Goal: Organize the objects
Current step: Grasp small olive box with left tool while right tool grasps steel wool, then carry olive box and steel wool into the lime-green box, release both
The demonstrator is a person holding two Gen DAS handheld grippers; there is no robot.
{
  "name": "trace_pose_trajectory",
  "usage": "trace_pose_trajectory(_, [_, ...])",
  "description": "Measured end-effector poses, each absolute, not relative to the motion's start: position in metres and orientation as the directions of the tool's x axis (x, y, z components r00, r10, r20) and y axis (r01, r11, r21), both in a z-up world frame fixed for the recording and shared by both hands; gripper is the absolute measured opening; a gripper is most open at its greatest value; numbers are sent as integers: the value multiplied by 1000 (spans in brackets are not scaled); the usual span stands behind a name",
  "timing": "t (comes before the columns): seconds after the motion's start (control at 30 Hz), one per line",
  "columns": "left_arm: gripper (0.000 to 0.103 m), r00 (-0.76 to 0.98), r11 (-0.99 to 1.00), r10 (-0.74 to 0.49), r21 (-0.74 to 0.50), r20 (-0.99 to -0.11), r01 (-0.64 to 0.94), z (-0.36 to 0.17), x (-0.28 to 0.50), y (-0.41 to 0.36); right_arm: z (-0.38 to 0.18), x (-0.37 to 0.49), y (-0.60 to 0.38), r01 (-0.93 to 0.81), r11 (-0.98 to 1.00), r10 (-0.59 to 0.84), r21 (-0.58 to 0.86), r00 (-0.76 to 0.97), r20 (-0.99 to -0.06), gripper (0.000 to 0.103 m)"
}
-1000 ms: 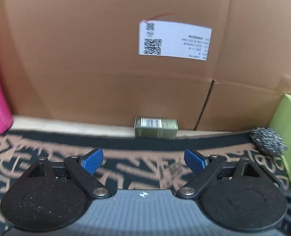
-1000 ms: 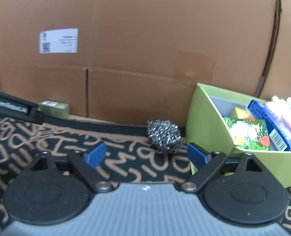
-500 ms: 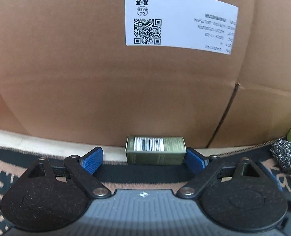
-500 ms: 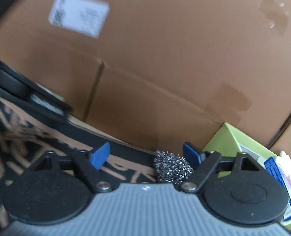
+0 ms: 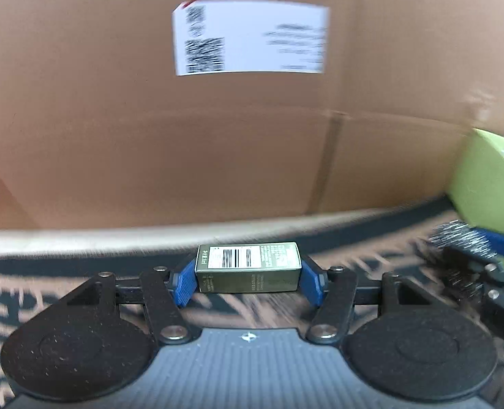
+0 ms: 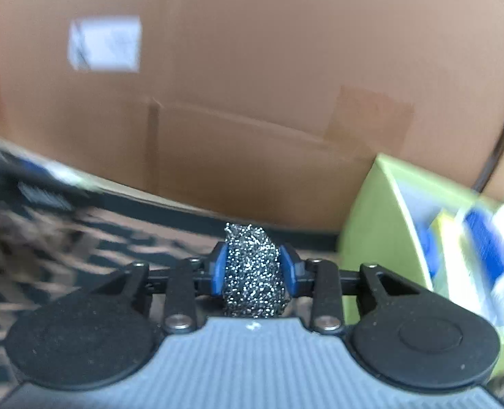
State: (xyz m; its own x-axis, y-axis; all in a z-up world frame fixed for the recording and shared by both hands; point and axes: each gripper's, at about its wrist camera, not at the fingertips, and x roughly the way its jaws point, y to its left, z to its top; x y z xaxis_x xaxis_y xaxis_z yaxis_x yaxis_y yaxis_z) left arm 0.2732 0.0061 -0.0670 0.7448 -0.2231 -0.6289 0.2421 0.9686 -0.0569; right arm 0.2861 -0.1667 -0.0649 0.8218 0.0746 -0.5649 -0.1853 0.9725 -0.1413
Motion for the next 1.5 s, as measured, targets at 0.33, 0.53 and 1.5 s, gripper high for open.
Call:
trace_pose_trajectory(0.33, [64,634,885,-404,-104,-659,455,-58,137,1,-54,171,-195,-347,933,334,97,733,-593,35])
trace_pose_trajectory(0.53, [78,669,904,-349,-47,-657,425,-74,100,-10,-62,127,-211,-354,934,306,43,735,-605,57])
trace_pose_trajectory(1.5, [64,715,810,-540,-41,-445,586,19,130,-116,3,114,-309,-200,974,226,109,907,-354,35])
